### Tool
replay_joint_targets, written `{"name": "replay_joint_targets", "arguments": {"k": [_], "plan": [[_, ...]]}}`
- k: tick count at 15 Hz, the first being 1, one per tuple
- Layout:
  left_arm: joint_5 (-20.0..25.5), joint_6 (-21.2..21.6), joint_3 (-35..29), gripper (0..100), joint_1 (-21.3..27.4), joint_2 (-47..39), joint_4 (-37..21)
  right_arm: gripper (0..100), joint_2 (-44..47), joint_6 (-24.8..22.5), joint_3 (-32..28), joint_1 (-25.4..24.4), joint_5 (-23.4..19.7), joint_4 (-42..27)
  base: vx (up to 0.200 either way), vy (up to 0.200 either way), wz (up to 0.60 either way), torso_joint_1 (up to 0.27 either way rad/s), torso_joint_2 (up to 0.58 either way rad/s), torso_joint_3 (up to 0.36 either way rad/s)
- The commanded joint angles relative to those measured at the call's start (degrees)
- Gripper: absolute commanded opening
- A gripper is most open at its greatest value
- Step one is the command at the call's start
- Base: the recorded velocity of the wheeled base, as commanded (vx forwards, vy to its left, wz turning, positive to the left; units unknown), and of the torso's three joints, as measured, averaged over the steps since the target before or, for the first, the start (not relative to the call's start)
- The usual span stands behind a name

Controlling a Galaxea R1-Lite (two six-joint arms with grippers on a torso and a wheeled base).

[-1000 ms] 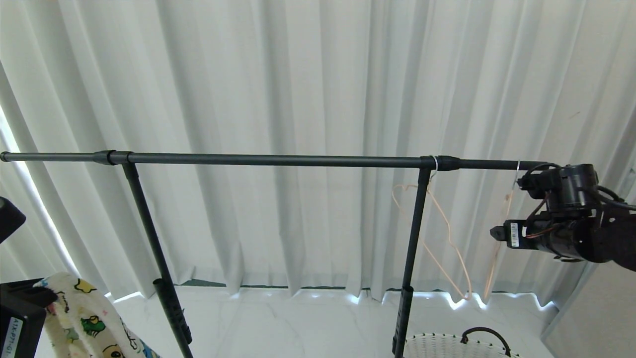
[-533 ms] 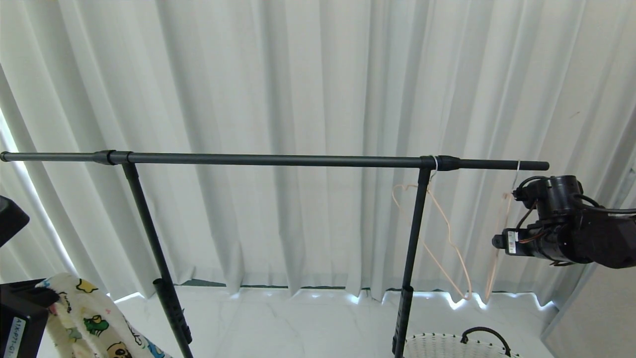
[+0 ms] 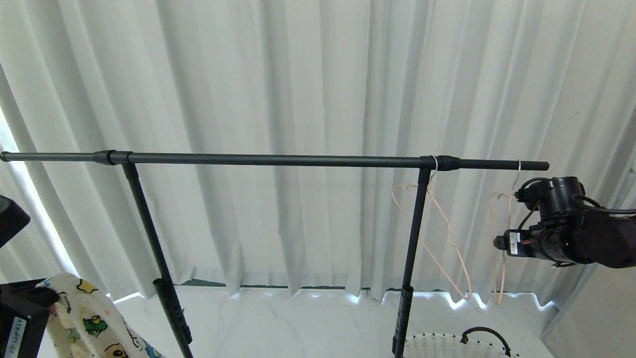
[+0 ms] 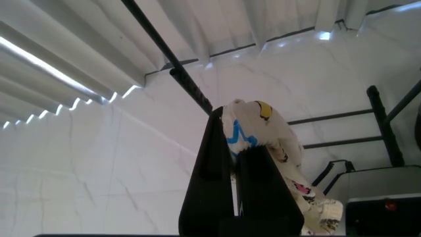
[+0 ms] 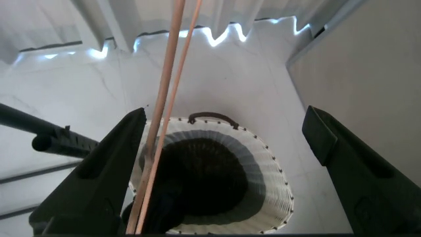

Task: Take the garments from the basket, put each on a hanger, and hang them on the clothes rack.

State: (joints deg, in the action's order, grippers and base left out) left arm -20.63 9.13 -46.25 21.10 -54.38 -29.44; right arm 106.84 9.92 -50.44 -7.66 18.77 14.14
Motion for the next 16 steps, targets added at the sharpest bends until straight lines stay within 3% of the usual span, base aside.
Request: {"name": "replay_joint_targets", "arguments": {"k": [1,6,14,15,16], "plan": [[-0.03,0.01,-0.07,0,-0.01,-0.02,0.00,100,0.48,0.18,-0.09,-0.17,-0.32,0.10,0.000,0.000,0.00,0.000,0.00,0.000],[-0.12,0.01,0.02,0,-0.01,0.15,0.00,100,2.23,2.65,0.08,-1.57,-1.55,2.47,0.000,0.000,0.00,0.000,0.00,0.000],[-0.03,0.01,0.02,0,-0.01,0.24,0.00,100,5.66,2.65,-0.09,-1.31,-2.34,5.72,0.000,0.000,0.00,0.000,0.00,0.000],[-0.12,0.01,0.02,0,-0.01,0.24,0.00,0,5.93,2.65,0.00,-1.22,-3.39,7.04,0.000,0.000,0.00,0.000,0.00,0.000],[-0.12,0.01,0.02,0,-0.01,0.24,0.00,0,5.93,2.65,0.00,-1.22,-3.74,7.39,0.000,0.000,0.00,0.000,0.00,0.000]]}}
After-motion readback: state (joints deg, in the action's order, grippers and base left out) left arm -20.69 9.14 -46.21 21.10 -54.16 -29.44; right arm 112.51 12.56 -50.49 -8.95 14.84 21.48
